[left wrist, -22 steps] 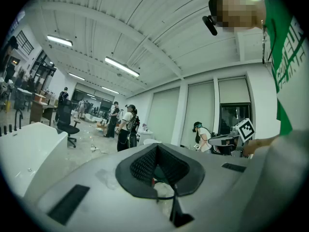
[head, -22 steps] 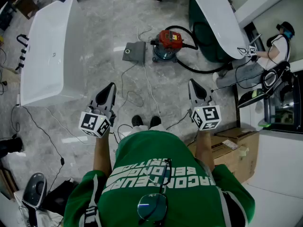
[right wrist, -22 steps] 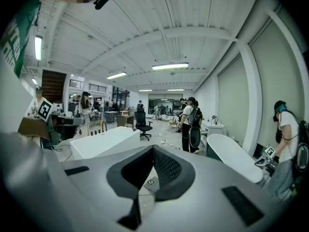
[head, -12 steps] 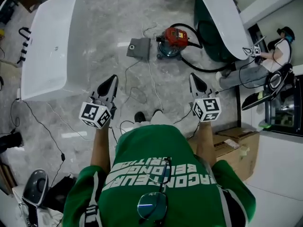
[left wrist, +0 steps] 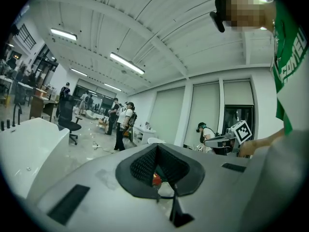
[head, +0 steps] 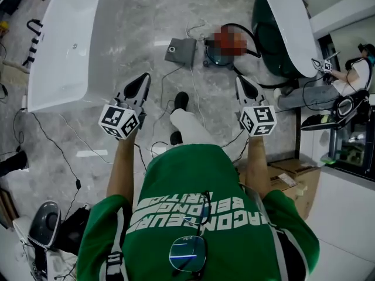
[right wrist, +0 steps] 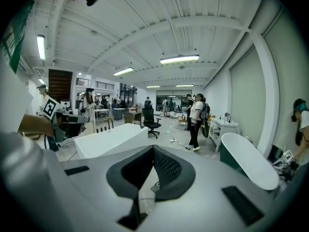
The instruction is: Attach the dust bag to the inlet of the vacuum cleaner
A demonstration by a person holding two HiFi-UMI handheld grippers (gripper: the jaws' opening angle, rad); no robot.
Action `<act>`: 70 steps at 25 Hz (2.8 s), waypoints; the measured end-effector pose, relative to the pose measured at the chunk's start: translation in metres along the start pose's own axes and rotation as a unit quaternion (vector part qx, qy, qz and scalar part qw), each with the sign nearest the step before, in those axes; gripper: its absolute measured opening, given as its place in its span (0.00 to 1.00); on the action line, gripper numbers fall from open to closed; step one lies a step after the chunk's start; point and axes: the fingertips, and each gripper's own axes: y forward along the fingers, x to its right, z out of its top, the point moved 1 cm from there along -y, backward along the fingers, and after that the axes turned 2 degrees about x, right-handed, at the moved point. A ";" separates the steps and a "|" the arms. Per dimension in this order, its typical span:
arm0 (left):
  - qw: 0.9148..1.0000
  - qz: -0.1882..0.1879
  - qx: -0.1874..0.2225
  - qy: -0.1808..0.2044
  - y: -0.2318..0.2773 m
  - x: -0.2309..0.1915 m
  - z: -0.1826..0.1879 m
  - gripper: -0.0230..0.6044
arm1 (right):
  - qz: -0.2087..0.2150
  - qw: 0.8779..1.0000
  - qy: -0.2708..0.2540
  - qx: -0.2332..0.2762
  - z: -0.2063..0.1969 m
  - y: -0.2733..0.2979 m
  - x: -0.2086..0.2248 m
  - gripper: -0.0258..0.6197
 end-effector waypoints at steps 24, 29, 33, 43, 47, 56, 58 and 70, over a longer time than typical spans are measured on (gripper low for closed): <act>0.996 -0.067 -0.064 0.019 0.218 -0.198 0.022 0.04 | -0.020 0.998 0.057 -0.012 0.036 0.281 0.071 0.05; 0.992 -0.095 -0.077 0.020 0.254 -0.211 0.020 0.04 | -0.037 0.997 0.067 -0.023 0.033 0.304 0.084 0.05; 0.988 -0.132 -0.076 0.014 0.282 -0.234 0.023 0.04 | -0.055 0.995 0.071 -0.031 0.035 0.330 0.084 0.05; 0.964 -0.248 -0.093 0.007 0.384 -0.287 0.030 0.04 | -0.122 0.986 0.096 -0.055 0.044 0.404 0.103 0.05; 0.950 -0.294 -0.105 0.001 0.421 -0.311 0.035 0.04 | -0.162 0.979 0.110 -0.062 0.054 0.430 0.110 0.05; 0.928 -0.349 -0.131 -0.013 0.463 -0.372 0.021 0.04 | -0.205 0.967 0.116 -0.092 0.060 0.489 0.097 0.05; 0.925 -0.356 -0.135 -0.015 0.471 -0.379 0.019 0.04 | -0.212 0.965 0.120 -0.096 0.058 0.500 0.096 0.05; 0.922 -0.353 -0.157 0.010 0.510 -0.407 -0.026 0.04 | -0.241 0.955 0.141 -0.097 0.007 0.544 0.125 0.05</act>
